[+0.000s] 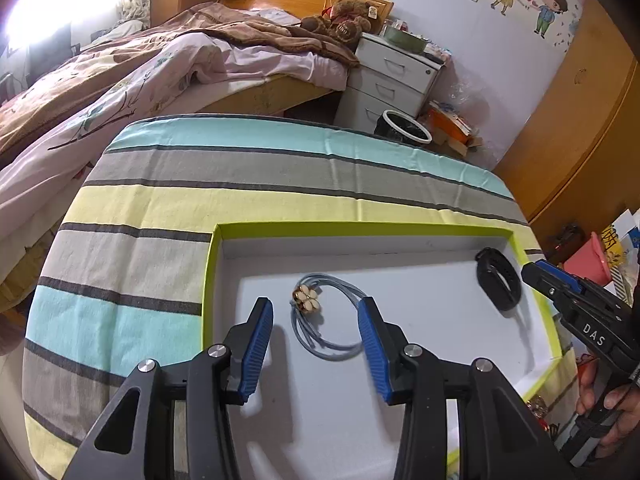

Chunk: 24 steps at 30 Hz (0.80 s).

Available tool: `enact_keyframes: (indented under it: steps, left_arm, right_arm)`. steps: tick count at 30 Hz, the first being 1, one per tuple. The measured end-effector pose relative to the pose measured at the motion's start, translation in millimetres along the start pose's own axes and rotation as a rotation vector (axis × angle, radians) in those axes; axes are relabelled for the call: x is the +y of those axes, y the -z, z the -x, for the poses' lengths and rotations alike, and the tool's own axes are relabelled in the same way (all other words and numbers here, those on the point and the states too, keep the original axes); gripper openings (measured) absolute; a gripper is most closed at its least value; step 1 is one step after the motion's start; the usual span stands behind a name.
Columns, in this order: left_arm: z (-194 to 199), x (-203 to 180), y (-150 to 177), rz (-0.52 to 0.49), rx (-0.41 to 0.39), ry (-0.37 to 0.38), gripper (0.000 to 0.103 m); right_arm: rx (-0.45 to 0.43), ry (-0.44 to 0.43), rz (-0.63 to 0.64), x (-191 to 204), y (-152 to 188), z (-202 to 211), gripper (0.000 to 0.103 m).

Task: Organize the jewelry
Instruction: 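Open the right gripper over the box while the left gripper releases the grey cord, then grasp the purple coil hair tie with the left gripper while the right grasps the black teal-bead cord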

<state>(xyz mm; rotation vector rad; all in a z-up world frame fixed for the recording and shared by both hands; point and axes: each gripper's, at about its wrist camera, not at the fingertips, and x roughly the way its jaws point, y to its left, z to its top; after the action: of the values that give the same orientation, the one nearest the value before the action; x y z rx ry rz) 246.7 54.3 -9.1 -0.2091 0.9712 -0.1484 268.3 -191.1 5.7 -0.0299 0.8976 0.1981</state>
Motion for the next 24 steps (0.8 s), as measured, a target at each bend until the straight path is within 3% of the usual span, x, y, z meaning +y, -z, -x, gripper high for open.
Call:
enact_keyframes:
  steps: [16,24]
  left_arm:
    - [52.7,0.6,29.6,0.000,-0.052,0.008,0.047]
    - [91.6,9.0,65.2,0.017,-0.091,0.018,0.047]
  right_arm:
    - [-0.055,-0.021,-0.006,6.9,18.6,43.4,0.032]
    - [-0.092,-0.025,-0.007,-3.6,47.0,78.9,0.032]
